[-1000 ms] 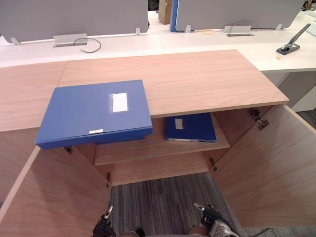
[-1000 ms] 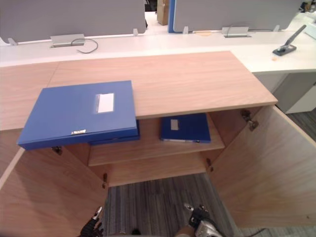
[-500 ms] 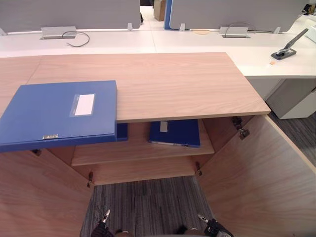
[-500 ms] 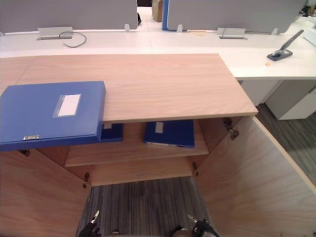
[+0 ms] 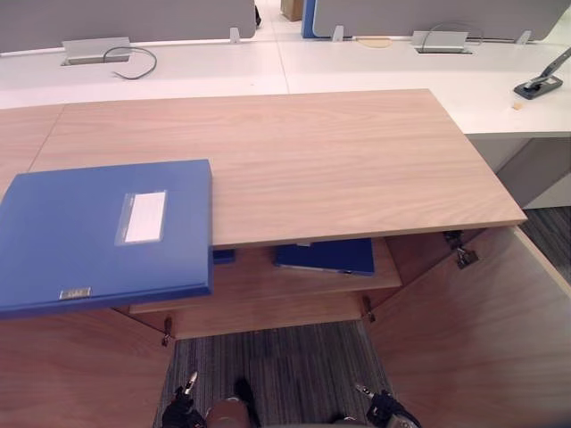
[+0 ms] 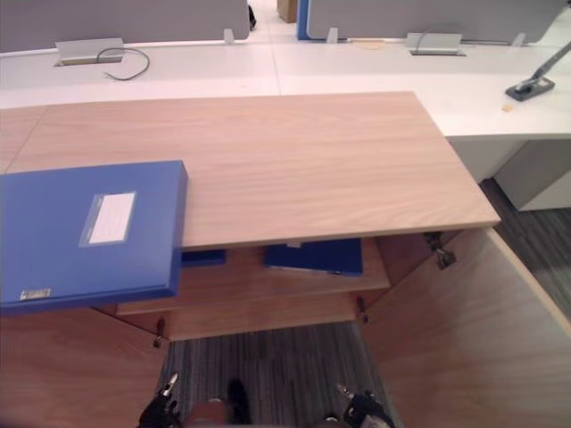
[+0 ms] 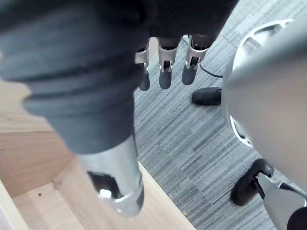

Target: Walk over to the cabinet, pick up the folder, carry it to the office cabinet, place the folder inside the office cabinet, then close the office cabinet door

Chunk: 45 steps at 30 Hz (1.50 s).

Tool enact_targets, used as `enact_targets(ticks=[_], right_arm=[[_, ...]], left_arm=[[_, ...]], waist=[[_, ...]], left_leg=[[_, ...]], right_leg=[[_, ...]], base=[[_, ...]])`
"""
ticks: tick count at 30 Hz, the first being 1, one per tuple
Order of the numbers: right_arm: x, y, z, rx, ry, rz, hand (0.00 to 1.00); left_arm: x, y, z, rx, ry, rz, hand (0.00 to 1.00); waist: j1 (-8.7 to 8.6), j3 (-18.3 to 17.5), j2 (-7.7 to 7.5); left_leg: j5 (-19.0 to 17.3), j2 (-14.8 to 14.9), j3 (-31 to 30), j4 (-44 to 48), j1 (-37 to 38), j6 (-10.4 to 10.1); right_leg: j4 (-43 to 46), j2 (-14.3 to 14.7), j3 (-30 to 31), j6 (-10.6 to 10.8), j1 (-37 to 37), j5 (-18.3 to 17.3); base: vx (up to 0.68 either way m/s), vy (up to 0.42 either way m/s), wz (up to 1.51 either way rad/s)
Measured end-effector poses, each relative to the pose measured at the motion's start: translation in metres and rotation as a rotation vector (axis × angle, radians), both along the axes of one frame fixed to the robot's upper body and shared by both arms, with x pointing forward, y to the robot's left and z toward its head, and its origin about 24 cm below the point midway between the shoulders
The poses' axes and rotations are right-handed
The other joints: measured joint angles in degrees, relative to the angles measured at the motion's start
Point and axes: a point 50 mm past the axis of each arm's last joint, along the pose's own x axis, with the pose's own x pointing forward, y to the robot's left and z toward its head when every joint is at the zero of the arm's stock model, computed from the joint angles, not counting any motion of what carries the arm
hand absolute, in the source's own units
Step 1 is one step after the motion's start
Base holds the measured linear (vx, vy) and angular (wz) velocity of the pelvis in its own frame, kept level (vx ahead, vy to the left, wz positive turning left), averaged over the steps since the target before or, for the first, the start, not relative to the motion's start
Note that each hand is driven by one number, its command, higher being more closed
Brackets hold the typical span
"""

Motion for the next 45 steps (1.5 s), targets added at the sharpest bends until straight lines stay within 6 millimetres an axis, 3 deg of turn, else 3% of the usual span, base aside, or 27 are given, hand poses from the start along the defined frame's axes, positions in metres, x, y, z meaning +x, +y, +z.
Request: enact_targets(ticks=[5, 8, 11, 13, 14, 16, 18, 22, 24, 28, 30, 33, 35, 39, 45], right_arm=[[0.009, 0.005, 0.003, -0.002, -0.033, 0.032, 0.0], [0.036, 0.011, 0.014, -0.051, -0.123, 0.201, 0.0], [0.086, 0.023, 0.042, -0.107, -0.324, 0.345, 0.0], [0.13, 0.032, 0.081, -0.217, -0.543, 0.502, 0.0], [0.135, 0.033, 0.086, -0.226, -0.57, 0.513, 0.0], [0.165, 0.044, 0.121, -0.334, -0.741, 0.624, 0.0], [0.184, 0.047, 0.145, -0.454, -0.819, 0.73, 0.0], [0.205, 0.059, 0.191, -0.655, -0.988, 0.899, 0.0], [0.22, 0.069, 0.228, -0.801, -1.121, 0.989, 0.0], [0.231, 0.075, 0.258, -1.003, -1.2, 1.145, 0.0], [0.237, 0.079, 0.273, -1.104, -1.224, 1.23, 0.0], [0.244, 0.073, 0.29, -1.222, -1.228, 1.323, 0.0], [0.252, 0.059, 0.299, -1.31, -1.169, 1.422, 0.0], [0.262, 0.021, 0.316, -1.439, -1.028, 1.452, 0.0], [0.266, -0.004, 0.341, -1.592, -0.939, 1.468, 0.0]], left_arm=[[-0.003, 0.001, -0.001, 0.005, 0.012, -0.021, 0.0], [0.0, -0.004, 0.0, -0.005, -0.002, -0.022, 0.0], [0.006, -0.002, 0.003, 0.008, -0.026, -0.039, 0.0], [0.012, 0.0, 0.006, 0.026, -0.06, -0.042, 0.0], [0.012, 0.0, 0.007, 0.029, -0.061, -0.041, 0.0], [0.014, 0.006, 0.009, 0.05, -0.07, -0.043, 0.0], [0.021, 0.005, 0.01, 0.05, -0.088, -0.048, 0.0], [0.027, 0.008, 0.012, 0.068, -0.107, -0.051, 0.0], [0.031, 0.01, 0.015, 0.08, -0.122, -0.051, 0.0], [0.032, 0.009, 0.015, 0.081, -0.128, -0.058, 0.0], [0.033, 0.008, 0.016, 0.079, -0.131, -0.066, 0.0], [0.035, 0.007, 0.016, 0.082, -0.136, -0.087, 0.0], [0.039, 0.005, 0.017, 0.082, -0.151, -0.113, 0.0], [0.041, 0.005, 0.019, 0.086, -0.17, -0.136, 0.0], [0.048, 0.006, 0.024, 0.097, -0.209, -0.16, 0.0]], waist=[[0.12, -0.1, 0.05], [0.24, 0.8, 1.51], [0.42, 2.1, 0.98], [1.32, 3.9, 1.7], [1.37, 3.9, 1.76], [1.64, 4.8, 1.8], [1.6, 8.0, 3.13], [1.59, 10.5, 3.63], [1.47, 12.6, 3.97], [1.37, 14.5, 5.04], [1.54, 15.2, 6.29], [2.19, 15.7, 7.17], [2.5, 16.0, 7.89], [3.46, 16.2, 9.07], [4.87, 16.5, 10.04]], left_leg=[[2.4, -1.4, 0.4, -6.6, 3.5, -0.5], [2.4, -0.1, 1.1, -7.0, 5.0, -0.5], [-0.3, 0.1, 2.0, -3.6, 4.8, 0.2], [-8.2, 2.8, 3.2, 10.5, -0.1, 0.8], [-9.2, 3.3, 3.3, 12.1, -1.0, 0.8], [-14.8, 5.6, 3.8, 23.5, -7.4, 1.5], [-17.5, 7.9, 3.8, 30.8, -9.7, 1.9], [-20.9, 9.5, 3.3, 40.3, -15.4, 2.0], [-23.2, 10.2, 2.0, 45.7, -20.2, 2.8], [-24.7, 10.2, 0.3, 51.8, -26.7, 2.7], [-24.9, 10.1, -0.2, 54.9, -30.9, 3.0], [-25.6, 9.8, -0.5, 59.0, -35.7, 4.3], [-26.1, 9.7, -0.5, 61.4, -39.2, 5.1], [-26.1, 9.3, 0.0, 63.3, -44.1, 5.5], [-25.0, 9.2, 0.8, 63.6, -49.5, 7.2]], right_leg=[[0.1, 0.0, 0.2, 0.0, 0.4, 0.0], [10.5, -1.7, 1.9, -0.1, -3.4, -1.2], [23.3, -6.8, 2.9, -1.0, -8.8, -2.8], [25.5, -8.3, 2.1, -0.7, -9.5, -3.4], [25.3, -8.2, 1.7, -0.1, -9.6, -3.8], [24.1, -8.3, 0.1, 3.7, -10.3, -7.7], [28.4, -9.1, 0.2, 4.0, -11.3, -9.8], [40.4, -13.5, 0.9, 3.7, -17.8, -14.8], [48.1, -16.2, 1.9, 3.1, -22.6, -18.0], [56.3, -19.6, 2.8, 2.2, -28.4, -21.0], [60.3, -21.3, 3.5, 1.5, -32.3, -21.9], [65.4, -23.4, 5.7, 1.2, -37.8, -23.1], [68.0, -24.5, 7.3, 1.1, -41.8, -23.3], [70.2, -25.6, 9.4, 1.0, -47.9, -23.2], [71.4, -26.2, 11.3, 0.3, -55.0, -22.5]], base=[[0.1, 0.029, -0.05], [0.03, 0.033, -0.22], [-0.05, 0.055, -0.17], [-0.05, -0.003, -0.27], [-0.04, -0.021, -0.35], [-0.01, 0.027, -0.27], [-0.04, 0.117, -0.17], [-0.14, 0.092, 0.04], [-0.16, -0.006, 0.16], [-0.15, -0.039, 0.23], [-0.11, -0.023, 0.19], [-0.05, 0.04, 0.1], [-0.03, 0.077, 0.05], [-0.02, 0.067, 0.03], [-0.01, 0.025, -0.01]])
